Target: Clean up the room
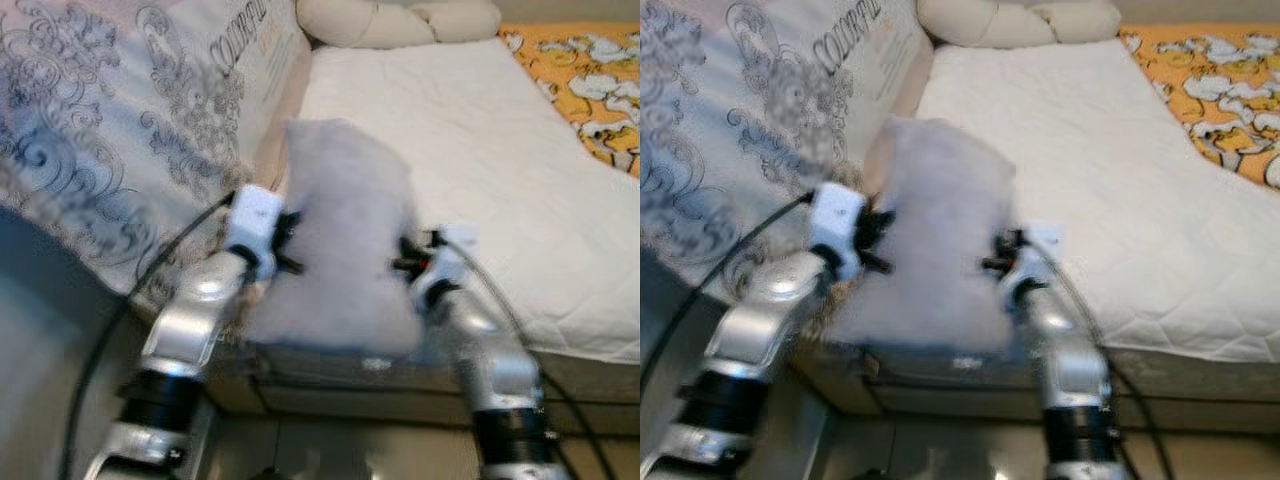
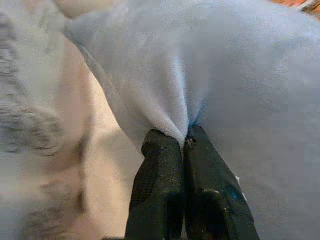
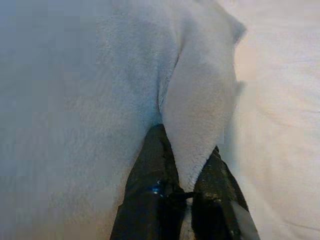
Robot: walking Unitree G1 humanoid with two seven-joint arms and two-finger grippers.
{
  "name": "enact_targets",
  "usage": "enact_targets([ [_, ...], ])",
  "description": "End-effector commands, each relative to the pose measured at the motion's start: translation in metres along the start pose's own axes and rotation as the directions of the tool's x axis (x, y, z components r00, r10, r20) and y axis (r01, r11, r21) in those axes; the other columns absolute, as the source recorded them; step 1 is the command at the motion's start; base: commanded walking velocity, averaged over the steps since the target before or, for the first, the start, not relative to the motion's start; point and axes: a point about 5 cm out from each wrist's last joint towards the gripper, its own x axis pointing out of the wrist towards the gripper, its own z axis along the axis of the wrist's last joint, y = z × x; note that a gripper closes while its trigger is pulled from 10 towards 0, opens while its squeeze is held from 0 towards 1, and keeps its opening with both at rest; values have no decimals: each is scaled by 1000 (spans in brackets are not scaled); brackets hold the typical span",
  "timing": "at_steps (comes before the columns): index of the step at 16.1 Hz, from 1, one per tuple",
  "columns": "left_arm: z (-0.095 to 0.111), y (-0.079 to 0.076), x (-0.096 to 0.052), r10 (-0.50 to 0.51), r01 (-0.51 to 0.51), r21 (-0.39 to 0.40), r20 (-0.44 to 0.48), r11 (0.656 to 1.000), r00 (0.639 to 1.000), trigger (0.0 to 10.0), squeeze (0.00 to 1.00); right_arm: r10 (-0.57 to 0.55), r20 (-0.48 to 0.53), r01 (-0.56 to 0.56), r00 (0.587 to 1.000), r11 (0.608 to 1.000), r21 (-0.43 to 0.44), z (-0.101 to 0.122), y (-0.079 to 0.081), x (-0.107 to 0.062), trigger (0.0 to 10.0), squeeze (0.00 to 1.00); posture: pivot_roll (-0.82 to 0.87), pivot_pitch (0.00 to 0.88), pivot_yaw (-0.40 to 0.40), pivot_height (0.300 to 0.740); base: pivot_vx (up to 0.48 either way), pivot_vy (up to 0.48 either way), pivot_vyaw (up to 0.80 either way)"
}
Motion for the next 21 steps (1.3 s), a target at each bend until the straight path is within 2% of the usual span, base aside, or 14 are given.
enact_targets([
  [1,10,-6,3,-27,27,8,41,1000,999,10000,0,-5,35,5,999,1000,-18,10,-2,1,10000,0,5,0,90,740,319,0,0],
  [9,5,-4,-1,11,-11,-11,34,1000,999,10000,0,17,8,-17,1000,999,-42,9,-3,5,10000,0,39,0,40,740,317,0,0],
  [21,6,-5,0,-1,1,-3,29,1000,1000,10000,0,11,6,-11,1000,999,-35,7,-2,7,10000,0,31,0,60,740,317,0,0],
])
